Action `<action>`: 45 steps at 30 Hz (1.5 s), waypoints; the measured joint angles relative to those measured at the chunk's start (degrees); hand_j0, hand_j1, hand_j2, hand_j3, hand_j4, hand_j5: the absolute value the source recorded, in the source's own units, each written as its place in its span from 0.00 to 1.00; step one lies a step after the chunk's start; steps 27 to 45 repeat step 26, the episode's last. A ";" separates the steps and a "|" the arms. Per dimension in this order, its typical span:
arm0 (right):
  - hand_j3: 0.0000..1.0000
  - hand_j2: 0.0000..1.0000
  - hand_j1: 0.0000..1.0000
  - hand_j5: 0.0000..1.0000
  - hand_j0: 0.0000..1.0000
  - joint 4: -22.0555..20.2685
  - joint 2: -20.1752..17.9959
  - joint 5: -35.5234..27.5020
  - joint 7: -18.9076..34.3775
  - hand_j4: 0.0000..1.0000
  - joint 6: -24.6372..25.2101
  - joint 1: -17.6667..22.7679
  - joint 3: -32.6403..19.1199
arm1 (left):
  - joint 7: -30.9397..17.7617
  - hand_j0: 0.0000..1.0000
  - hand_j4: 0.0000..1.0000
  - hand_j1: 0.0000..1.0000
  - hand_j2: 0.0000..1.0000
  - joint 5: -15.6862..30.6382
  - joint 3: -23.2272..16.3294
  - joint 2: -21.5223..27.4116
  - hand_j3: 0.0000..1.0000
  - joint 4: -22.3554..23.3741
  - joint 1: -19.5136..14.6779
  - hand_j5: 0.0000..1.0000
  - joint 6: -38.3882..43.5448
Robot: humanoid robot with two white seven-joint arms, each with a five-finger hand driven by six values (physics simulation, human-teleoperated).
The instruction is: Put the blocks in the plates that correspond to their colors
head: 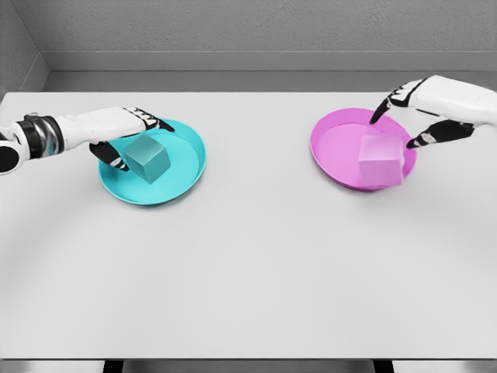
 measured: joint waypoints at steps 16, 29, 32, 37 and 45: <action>1.00 1.00 1.00 1.00 1.00 28.00 11.57 8.26 -0.01 1.00 -0.06 -8.62 -1.19 | 0.08 1.00 1.00 1.00 1.00 9.14 1.53 6.24 1.00 -0.28 0.70 1.00 -5.74; 1.00 1.00 1.00 1.00 1.00 27.74 8.80 8.81 -0.02 1.00 -0.05 -6.69 -2.71 | -0.03 1.00 1.00 1.00 1.00 13.77 9.19 15.50 1.00 6.63 10.28 1.00 -6.79; 1.00 1.00 1.00 1.00 1.00 27.74 8.80 8.81 -0.02 1.00 -0.05 -6.69 -2.71 | -0.03 1.00 1.00 1.00 1.00 13.77 9.19 15.50 1.00 6.63 10.28 1.00 -6.79; 1.00 1.00 1.00 1.00 1.00 27.74 8.80 8.81 -0.02 1.00 -0.05 -6.69 -2.71 | -0.03 1.00 1.00 1.00 1.00 13.77 9.19 15.50 1.00 6.63 10.28 1.00 -6.79; 1.00 1.00 1.00 1.00 1.00 27.74 8.80 8.81 -0.02 1.00 -0.05 -6.69 -2.71 | -0.03 1.00 1.00 1.00 1.00 13.77 9.19 15.50 1.00 6.63 10.28 1.00 -6.79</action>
